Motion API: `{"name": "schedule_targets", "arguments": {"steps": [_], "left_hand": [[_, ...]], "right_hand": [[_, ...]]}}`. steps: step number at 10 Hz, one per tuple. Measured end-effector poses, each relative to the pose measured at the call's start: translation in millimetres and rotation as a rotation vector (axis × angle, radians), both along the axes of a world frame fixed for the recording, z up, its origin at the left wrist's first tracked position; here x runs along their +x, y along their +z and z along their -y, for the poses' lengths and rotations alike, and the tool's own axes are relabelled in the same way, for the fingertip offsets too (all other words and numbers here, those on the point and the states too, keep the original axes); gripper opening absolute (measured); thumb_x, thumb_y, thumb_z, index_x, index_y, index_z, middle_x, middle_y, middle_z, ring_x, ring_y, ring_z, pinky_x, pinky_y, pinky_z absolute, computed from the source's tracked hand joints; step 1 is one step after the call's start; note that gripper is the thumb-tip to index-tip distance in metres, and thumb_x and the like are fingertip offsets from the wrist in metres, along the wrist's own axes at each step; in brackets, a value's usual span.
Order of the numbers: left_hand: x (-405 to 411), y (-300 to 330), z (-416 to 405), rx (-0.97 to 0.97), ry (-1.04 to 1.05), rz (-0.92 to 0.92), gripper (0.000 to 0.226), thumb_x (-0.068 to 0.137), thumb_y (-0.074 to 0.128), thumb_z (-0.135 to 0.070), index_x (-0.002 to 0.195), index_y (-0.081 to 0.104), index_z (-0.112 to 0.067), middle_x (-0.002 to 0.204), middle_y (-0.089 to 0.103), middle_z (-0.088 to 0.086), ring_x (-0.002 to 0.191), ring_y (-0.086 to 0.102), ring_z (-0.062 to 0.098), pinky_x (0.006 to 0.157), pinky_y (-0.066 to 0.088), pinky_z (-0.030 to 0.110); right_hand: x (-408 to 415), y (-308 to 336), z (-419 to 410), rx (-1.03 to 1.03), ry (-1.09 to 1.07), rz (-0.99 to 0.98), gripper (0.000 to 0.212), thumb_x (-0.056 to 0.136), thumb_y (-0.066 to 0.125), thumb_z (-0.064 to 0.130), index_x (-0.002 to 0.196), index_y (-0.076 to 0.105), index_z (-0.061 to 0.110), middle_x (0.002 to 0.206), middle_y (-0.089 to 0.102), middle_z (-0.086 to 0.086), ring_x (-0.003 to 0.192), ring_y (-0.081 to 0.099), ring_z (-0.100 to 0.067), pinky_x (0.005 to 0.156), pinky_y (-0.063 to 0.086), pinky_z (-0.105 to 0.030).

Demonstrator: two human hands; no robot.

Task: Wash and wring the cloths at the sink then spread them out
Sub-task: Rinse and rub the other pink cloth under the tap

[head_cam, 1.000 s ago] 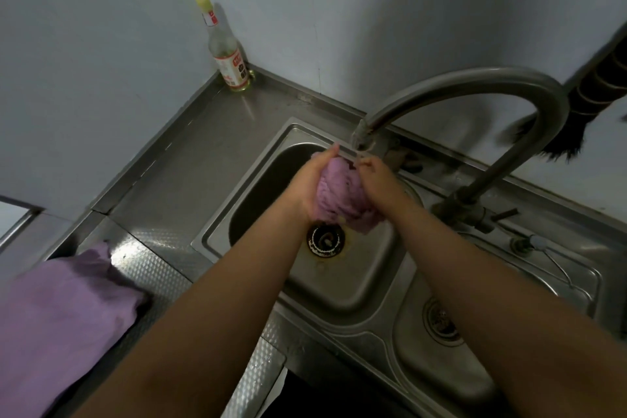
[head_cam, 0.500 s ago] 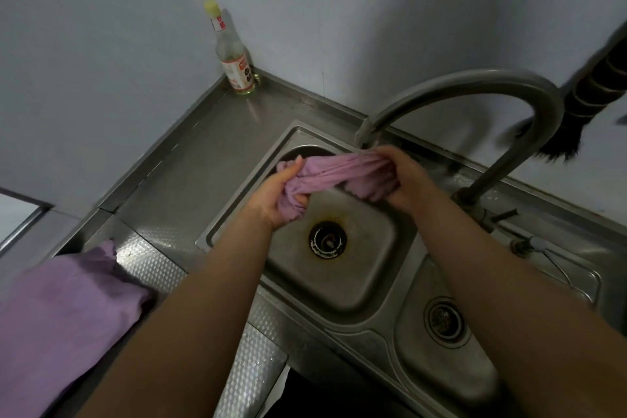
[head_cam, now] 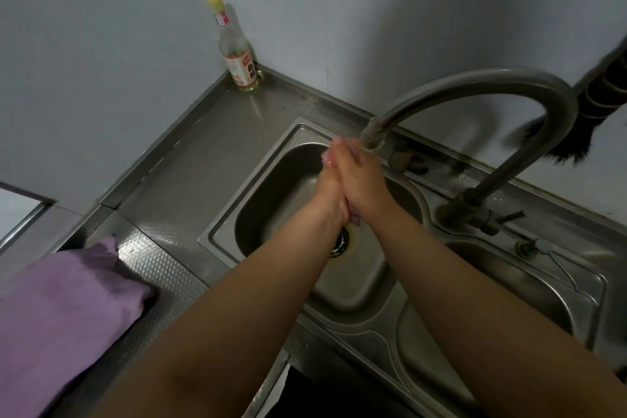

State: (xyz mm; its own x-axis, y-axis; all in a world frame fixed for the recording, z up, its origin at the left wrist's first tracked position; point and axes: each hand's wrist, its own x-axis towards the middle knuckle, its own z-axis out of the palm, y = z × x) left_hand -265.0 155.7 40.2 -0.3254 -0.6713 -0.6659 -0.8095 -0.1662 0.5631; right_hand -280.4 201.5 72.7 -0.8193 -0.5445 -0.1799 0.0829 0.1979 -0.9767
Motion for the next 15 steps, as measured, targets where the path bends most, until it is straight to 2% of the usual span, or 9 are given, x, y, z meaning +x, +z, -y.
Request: {"name": "schedule_targets", "arguments": {"steps": [1,3,5,7,8,10,12,13,15], "left_hand": [[2,7,-2,0.545,0.249,-0.377,0.050,0.102,0.024,-0.053,0.079,0.057,-0.025,0.065,0.039,-0.002,0.037,0.045,0.009,0.041,0.037,0.020],[5,-2,-4,0.560,0.410,-0.312,0.040,0.097,0.042,-0.047,0.079,0.059,-0.016,0.049,0.042,-0.001,0.034,0.036,0.011,0.038,0.029,0.017],[10,-7,8,0.556,0.347,-0.441,0.036,0.099,0.039,-0.033,0.073,0.058,-0.015,0.072,0.056,0.008,0.068,0.054,0.022,0.073,0.045,0.033],[16,-6,23,0.647,0.192,-0.534,0.057,0.095,0.048,-0.054,0.138,0.048,-0.016,0.116,0.069,0.015,0.109,0.063,0.029,0.102,0.045,0.042],[32,2,52,0.766,0.115,-0.555,0.044,0.094,0.058,-0.037,0.131,0.047,-0.016,0.097,0.069,0.013,0.075,0.071,0.021,0.060,0.059,0.028],[68,8,87,0.677,-0.195,-0.365,0.036,0.084,0.064,-0.038,0.105,0.064,-0.009,0.090,0.071,0.009,0.073,0.069,0.018,0.063,0.058,0.026],[59,21,80,0.897,-0.095,-0.586,0.045,0.086,0.052,-0.045,0.073,0.073,-0.007,0.067,0.069,0.009,0.041,0.061,0.010,0.039,0.050,0.015],[46,29,67,0.900,-0.159,-0.592,0.055,0.094,0.044,-0.047,0.076,0.075,-0.005,0.070,0.072,0.010,0.042,0.063,0.011,0.041,0.051,0.016],[58,23,91,0.530,-0.343,-0.360,0.044,0.092,0.050,-0.053,0.101,0.067,-0.013,0.065,0.069,0.002,0.047,0.062,0.007,0.039,0.046,0.017]], "right_hand": [[0,-6,14,0.000,-0.192,0.260,0.027,0.092,0.049,0.035,0.073,0.052,0.017,0.061,0.050,0.003,0.064,0.053,-0.012,0.064,0.041,-0.028],[-12,-9,27,-0.198,-0.429,0.393,0.033,0.095,0.046,0.017,0.062,0.046,0.019,0.049,0.039,0.006,0.044,0.035,-0.007,0.046,0.028,-0.023],[-26,-16,19,-0.352,-0.443,0.643,0.032,0.093,0.037,0.030,0.063,0.037,0.019,0.050,0.033,0.003,0.040,0.028,-0.011,0.044,0.029,-0.024],[-33,-10,11,-0.514,-0.453,0.930,0.027,0.094,0.042,0.042,0.089,0.054,0.017,0.075,0.046,-0.008,0.066,0.051,-0.021,0.077,0.051,-0.038],[-55,-9,-6,-0.563,-0.353,0.923,0.050,0.099,0.036,0.050,0.130,0.049,0.013,0.114,0.058,-0.017,0.113,0.053,-0.032,0.099,0.041,-0.050],[-94,-36,-45,-0.568,-0.278,0.872,0.061,0.085,0.068,0.038,0.137,0.048,0.012,0.141,0.047,-0.018,0.124,0.051,-0.036,0.101,0.041,-0.057],[-75,-32,-63,0.266,0.191,-0.125,0.068,0.081,0.064,0.003,0.139,0.040,0.028,0.130,0.048,-0.014,0.092,0.055,-0.014,0.069,0.048,-0.022],[-42,-31,-53,0.140,0.605,0.014,0.096,0.073,0.069,-0.013,0.148,0.017,0.014,0.129,0.047,0.000,0.100,0.055,0.006,0.081,0.049,-0.011],[-34,-35,-53,-0.155,0.039,0.338,0.015,0.083,0.056,-0.006,0.089,0.061,0.007,0.077,0.066,-0.009,0.070,0.063,-0.018,0.068,0.050,-0.029]]}}
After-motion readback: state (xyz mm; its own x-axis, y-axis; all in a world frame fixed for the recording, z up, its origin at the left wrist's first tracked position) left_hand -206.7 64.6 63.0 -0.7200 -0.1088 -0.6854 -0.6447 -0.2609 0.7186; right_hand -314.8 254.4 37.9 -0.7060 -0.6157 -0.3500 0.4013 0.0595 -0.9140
